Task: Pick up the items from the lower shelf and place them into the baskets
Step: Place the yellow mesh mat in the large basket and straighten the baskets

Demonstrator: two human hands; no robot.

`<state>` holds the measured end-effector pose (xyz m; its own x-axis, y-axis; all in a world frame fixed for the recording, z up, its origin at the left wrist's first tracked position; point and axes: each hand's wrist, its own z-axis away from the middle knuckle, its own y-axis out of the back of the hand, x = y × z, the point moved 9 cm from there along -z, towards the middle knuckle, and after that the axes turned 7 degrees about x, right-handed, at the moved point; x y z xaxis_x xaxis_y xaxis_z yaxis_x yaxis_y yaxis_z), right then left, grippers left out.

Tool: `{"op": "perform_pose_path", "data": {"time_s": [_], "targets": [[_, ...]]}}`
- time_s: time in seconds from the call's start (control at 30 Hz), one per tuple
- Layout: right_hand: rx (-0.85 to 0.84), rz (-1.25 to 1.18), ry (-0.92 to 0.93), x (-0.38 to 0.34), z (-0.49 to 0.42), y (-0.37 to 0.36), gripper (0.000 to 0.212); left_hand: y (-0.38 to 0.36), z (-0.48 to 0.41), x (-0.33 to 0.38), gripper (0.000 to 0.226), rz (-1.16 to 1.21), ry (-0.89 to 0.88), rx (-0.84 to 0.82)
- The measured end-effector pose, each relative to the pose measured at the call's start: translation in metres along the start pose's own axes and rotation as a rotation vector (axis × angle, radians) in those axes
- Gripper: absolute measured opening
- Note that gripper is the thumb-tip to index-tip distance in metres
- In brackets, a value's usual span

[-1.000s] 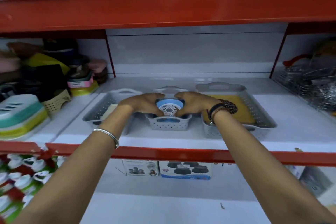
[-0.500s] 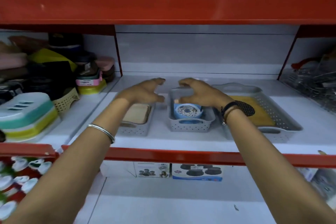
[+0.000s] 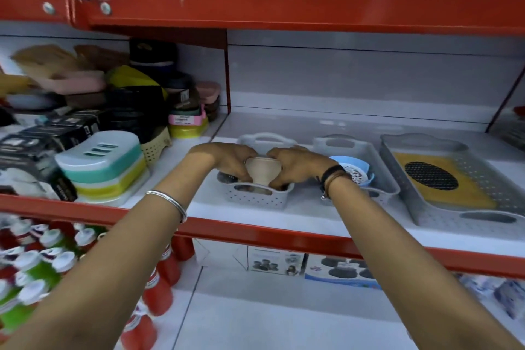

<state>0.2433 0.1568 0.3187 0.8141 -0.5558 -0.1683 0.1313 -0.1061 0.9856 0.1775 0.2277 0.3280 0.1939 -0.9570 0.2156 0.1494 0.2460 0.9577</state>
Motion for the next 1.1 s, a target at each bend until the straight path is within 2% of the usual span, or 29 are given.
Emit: {"op": "perform_pose_path", "data": {"time_s": [0.1,0.17,0.23,0.3,0.37,0.43,0.5,0.6,0.73,0.97,1.03,1.1], "targets": [[-0.001,-0.065,-0.023,0.003,0.004,0.000,0.081,-0.002,0.000,-0.004,0.069,0.009,0.009,-0.011],[0.078,-0.194,-0.027,0.003,0.018,0.014,0.085,0.002,0.002,-0.004,0.079,0.019,0.008,0.024],[0.258,-0.274,-0.042,0.011,0.039,0.041,0.070,0.013,0.007,-0.002,0.080,0.008,-0.005,0.134],[0.348,-0.230,-0.136,0.028,0.068,0.061,0.048,0.024,0.020,0.008,0.060,-0.004,-0.044,0.217],[0.209,-0.088,-0.248,0.047,0.095,0.058,0.042,0.022,0.034,0.021,0.037,0.018,-0.070,0.157],[-0.019,0.011,-0.308,0.061,0.116,0.040,0.051,0.006,0.046,0.029,0.034,0.012,-0.060,-0.012],[-0.111,0.035,-0.301,0.064,0.133,0.028,0.048,-0.007,0.054,0.036,0.035,-0.054,-0.046,-0.109],[-0.065,0.018,-0.238,0.059,0.141,0.030,0.036,-0.007,0.056,0.040,0.032,-0.071,-0.015,-0.069],[-0.068,-0.015,-0.197,0.054,0.155,0.027,0.030,-0.013,0.066,0.044,0.036,-0.001,0.002,-0.106],[-0.091,-0.008,-0.125,0.041,0.180,0.022,0.031,-0.024,0.083,0.042,0.036,0.017,0.050,-0.123],[-0.062,-0.023,-0.107,0.037,0.185,0.023,0.032,-0.024,0.087,0.043,0.030,-0.003,0.074,-0.118],[0.048,-0.126,-0.087,0.042,0.190,0.032,0.031,-0.013,0.086,0.055,0.023,-0.087,0.065,0.029]]}}
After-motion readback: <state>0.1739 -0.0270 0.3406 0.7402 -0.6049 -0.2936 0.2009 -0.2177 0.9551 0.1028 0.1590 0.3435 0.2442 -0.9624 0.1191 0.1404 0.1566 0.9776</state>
